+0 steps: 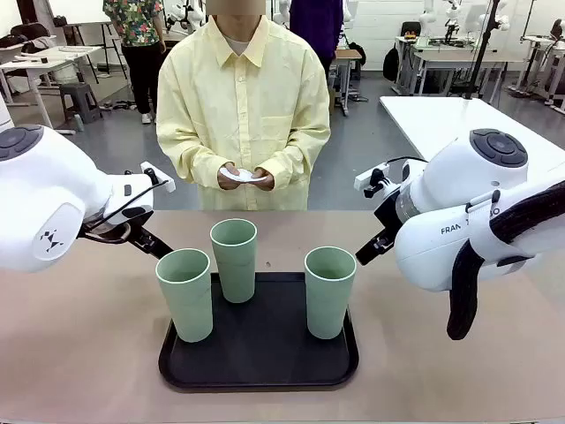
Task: Place coasters on the table and set cups on them.
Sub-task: Pick up one Reusable plastic cup and place it on a coaster set by the human.
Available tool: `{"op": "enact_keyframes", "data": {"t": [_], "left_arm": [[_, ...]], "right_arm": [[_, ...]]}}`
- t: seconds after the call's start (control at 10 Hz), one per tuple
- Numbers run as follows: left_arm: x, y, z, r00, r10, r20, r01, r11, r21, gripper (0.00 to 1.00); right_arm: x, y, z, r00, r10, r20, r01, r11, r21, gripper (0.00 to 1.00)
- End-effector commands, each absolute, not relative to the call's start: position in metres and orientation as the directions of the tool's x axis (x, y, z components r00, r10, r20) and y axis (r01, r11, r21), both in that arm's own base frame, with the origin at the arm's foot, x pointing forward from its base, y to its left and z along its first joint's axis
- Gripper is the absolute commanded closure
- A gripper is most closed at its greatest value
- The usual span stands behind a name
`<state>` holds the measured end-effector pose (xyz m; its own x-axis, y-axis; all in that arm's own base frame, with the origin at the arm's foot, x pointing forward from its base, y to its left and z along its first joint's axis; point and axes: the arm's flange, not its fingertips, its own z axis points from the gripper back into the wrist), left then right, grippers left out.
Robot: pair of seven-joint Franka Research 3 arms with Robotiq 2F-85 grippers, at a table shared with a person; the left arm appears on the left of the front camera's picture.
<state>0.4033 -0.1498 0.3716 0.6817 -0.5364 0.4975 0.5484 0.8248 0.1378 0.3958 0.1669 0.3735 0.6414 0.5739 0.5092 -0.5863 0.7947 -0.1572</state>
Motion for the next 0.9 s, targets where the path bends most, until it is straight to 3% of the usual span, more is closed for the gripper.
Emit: {"op": "enact_keyframes", "data": {"t": [0.0, 0.8], "left_arm": [[0.4033, -0.1498, 0.3716, 0.682, -0.537, 0.498, 0.549, 0.825, 0.138, 0.00], [0.4033, -0.1498, 0.3716, 0.682, -0.537, 0.498, 0.549, 0.825, 0.138, 0.00]], "right_arm": [[0.3958, 0.1669, 0.3735, 0.641, 0.574, 0.509, -0.586, 0.795, -0.157, 0.00], [0.3958, 0.1669, 0.3735, 0.641, 0.574, 0.509, -0.586, 0.795, -0.157, 0.00]]}}
